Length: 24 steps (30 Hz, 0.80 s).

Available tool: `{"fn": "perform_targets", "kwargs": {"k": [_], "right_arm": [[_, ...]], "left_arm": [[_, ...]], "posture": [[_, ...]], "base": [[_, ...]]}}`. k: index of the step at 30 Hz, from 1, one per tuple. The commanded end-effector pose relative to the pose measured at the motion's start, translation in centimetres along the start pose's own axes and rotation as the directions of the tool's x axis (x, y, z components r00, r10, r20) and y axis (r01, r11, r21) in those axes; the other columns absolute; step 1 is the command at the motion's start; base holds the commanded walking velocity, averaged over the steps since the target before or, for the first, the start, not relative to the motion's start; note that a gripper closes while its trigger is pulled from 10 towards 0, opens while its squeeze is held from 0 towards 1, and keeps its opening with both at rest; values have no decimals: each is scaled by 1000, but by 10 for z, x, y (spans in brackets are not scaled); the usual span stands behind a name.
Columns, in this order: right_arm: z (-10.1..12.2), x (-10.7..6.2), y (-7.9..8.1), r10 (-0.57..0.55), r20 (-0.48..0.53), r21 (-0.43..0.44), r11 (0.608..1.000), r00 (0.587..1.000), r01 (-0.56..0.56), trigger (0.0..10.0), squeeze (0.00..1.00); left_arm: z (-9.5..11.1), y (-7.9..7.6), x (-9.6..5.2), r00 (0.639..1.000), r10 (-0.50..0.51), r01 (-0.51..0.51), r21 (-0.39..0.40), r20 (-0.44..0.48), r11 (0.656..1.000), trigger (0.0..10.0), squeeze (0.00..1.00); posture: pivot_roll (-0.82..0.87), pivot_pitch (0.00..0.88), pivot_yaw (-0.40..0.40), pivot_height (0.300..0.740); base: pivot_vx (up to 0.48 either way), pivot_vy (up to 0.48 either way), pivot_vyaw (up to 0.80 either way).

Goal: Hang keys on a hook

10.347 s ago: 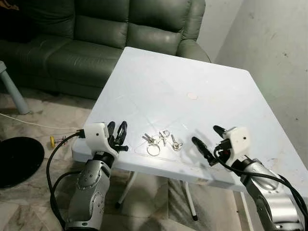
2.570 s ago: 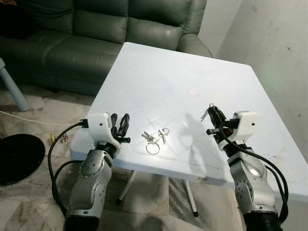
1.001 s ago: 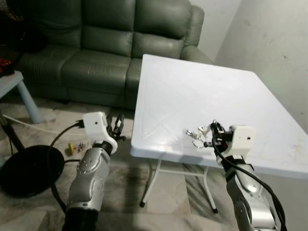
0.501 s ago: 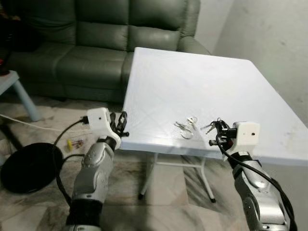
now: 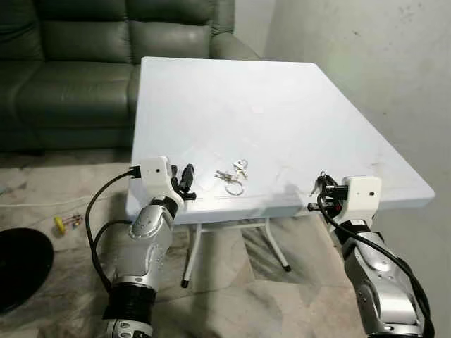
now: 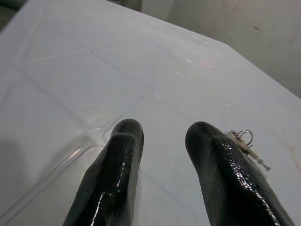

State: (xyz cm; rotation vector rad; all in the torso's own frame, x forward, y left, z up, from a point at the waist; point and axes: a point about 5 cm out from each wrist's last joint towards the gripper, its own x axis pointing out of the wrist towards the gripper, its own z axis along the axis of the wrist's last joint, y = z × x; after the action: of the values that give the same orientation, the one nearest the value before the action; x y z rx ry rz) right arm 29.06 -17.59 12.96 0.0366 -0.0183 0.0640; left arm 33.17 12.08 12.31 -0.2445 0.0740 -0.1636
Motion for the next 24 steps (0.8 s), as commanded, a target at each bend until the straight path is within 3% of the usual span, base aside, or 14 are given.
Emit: {"fn": "perform_targets", "kwargs": {"k": [1, 9, 14, 16, 24], "right_arm": [[3, 3, 0, -20, 19, -3, 1000, 1000, 20, 10000, 0], [10, 5, 5, -30, 63, -5, 1000, 998, 30, 10000, 0], [17, 11, -4, -58, 92, -24, 998, 994, 60, 10000, 0], [21, 13, -8, -72, 108, -27, 997, 992, 75, 10000, 0], [18, 11, -4, -69, 109, -23, 997, 992, 71, 10000, 0]], "left_arm": [[5, -3, 0, 1000, -13, 13, 27, 20, 1000, 10000, 0], [21, 7, -2, 998, -6, 3, 43, 63, 999, 10000, 0], [38, 21, 1, 996, 10, -16, 66, 94, 998, 10000, 0], [42, 26, 1, 995, 6, -18, 120, 104, 993, 10000, 0], [35, 22, -2, 996, 3, -9, 70, 85, 998, 10000, 0]], "posture": [[124, 28, -92, 740], [122, 0, -77, 740], [123, 0, -62, 740], [122, 0, -57, 740], [129, 0, -53, 740]], "base": [[0, 0, -763], [0, 0, -763], [0, 0, -766], [0, 0, -766], [0, 0, -766]]}}
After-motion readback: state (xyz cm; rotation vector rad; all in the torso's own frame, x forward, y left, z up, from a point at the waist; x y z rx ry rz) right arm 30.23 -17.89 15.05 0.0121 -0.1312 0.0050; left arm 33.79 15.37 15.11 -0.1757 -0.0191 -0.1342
